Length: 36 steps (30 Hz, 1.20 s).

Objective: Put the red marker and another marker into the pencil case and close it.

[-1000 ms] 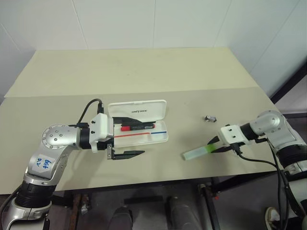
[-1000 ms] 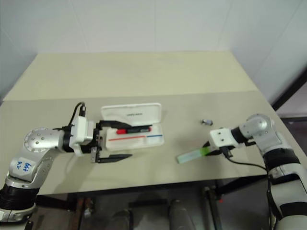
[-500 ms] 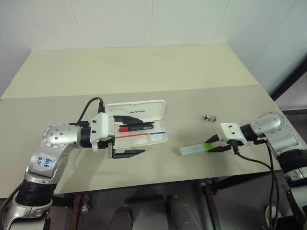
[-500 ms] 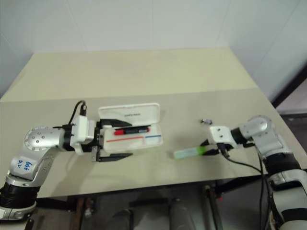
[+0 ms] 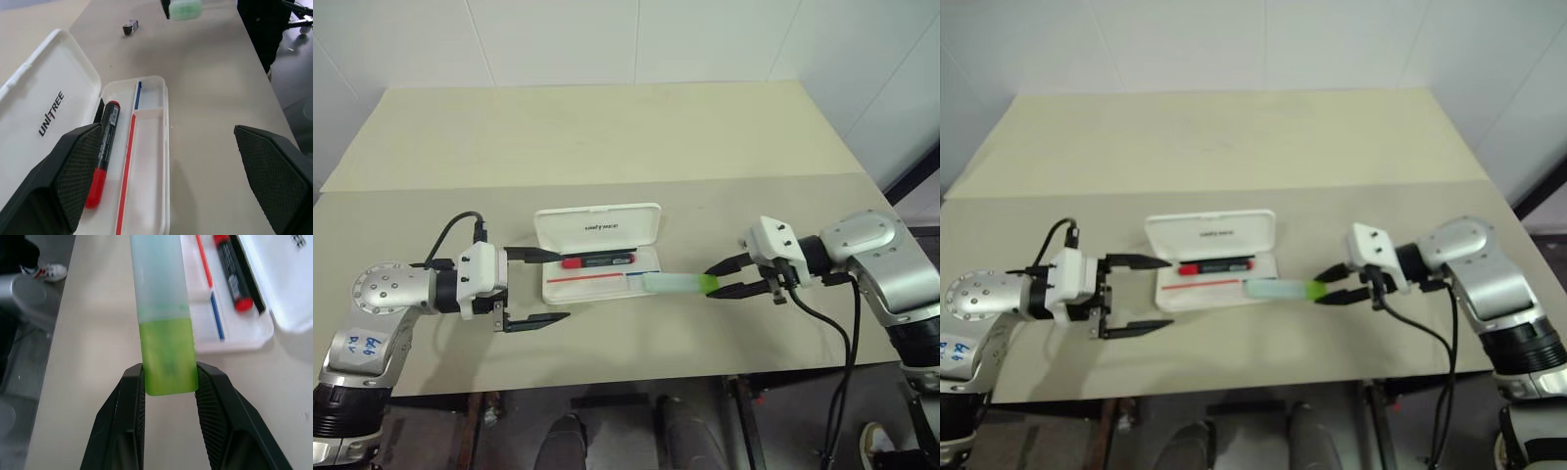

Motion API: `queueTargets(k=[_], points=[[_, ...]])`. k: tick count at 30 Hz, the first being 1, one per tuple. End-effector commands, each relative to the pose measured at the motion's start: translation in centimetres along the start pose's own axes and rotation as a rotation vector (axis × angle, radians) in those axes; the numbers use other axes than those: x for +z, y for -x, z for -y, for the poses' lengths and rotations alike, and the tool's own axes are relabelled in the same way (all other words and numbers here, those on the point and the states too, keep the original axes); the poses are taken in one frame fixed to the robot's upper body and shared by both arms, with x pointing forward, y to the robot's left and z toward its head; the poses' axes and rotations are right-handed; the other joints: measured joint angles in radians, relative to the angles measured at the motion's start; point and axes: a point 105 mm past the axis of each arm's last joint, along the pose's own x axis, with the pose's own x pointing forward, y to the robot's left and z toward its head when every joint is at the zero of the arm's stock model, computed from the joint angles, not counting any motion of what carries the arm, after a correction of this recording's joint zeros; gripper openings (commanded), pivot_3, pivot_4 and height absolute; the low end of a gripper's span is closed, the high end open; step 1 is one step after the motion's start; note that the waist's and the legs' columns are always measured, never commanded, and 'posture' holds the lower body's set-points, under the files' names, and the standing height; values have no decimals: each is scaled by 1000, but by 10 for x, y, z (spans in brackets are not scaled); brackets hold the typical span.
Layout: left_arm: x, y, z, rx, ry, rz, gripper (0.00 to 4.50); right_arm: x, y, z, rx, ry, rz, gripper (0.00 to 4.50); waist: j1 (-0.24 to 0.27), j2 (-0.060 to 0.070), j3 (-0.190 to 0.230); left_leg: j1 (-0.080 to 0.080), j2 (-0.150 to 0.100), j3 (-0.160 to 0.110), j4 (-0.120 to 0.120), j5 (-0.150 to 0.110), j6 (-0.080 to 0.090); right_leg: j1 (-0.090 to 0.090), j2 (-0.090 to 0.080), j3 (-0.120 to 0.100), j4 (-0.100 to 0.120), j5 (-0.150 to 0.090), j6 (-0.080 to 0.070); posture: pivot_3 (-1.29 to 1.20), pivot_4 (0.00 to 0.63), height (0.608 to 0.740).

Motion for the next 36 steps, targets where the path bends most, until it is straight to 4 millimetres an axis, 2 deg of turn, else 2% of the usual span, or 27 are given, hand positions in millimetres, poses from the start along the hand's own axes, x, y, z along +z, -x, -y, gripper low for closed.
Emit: queueTargets(k=[1, 4, 10, 14, 17, 22, 31, 36], points=[[0, 15, -5, 37, -28, -17, 4500, 15, -13, 10, -30, 36, 17, 1119, -2, 0, 0, 0, 0, 0, 0, 0, 0, 0, 0, 0, 1, 0, 0, 0, 150, 740], [-5, 24, -4, 55, -25, -44, 4500, 23, -33, 18, -32, 52, 31, 1119, -4, 0, 0, 0, 0, 0, -1, 0, 0, -1, 0, -1, 1, 0, 0, 0, 150, 740], [-9, 30, -6, 71, -29, -61, 4500, 35, -56, 25, -17, 74, 44, 1119, 2, 0, 0, -1, 0, 0, -3, 0, 0, -2, 0, -1, 1, 1, 3, 0, 150, 740], [-15, 45, -7, 102, -27, -101, 4500, 50, -79, 19, 53, 104, 65, 1119, -6, 0, 0, -1, 0, 0, -4, 0, 0, -4, 0, -2, 2, 2, 5, 0, 150, 740], [-15, 49, -6, 105, -28, -116, 4500, 57, -92, 16, 79, 108, 74, 1119, -5, 0, 0, -1, 1, 0, -6, 0, 0, -5, 0, -3, 3, 2, 6, 0, 150, 740], [-15, 51, -5, 113, -29, -124, 4500, 57, -105, 15, 96, 110, 63, 1119, -4, 0, 0, -1, 1, 0, -7, 0, 0, -6, 0, -3, 3, 2, 6, 0, 150, 740], [-15, 48, -5, 124, -28, -115, 4500, 51, -130, 27, 63, 89, 34, 1119, -5, 0, 0, -1, 1, 0, -7, 0, 0, -6, 0, -3, 4, 2, 6, 0, 150, 740], [-13, 42, -6, 130, -31, -99, 4500, 44, -137, 23, 90, 87, 1, 1119, -5, 0, 0, -1, 1, 0, -8, 0, 0, -6, 0, -3, 4, 1, 6, 0, 150, 740]])
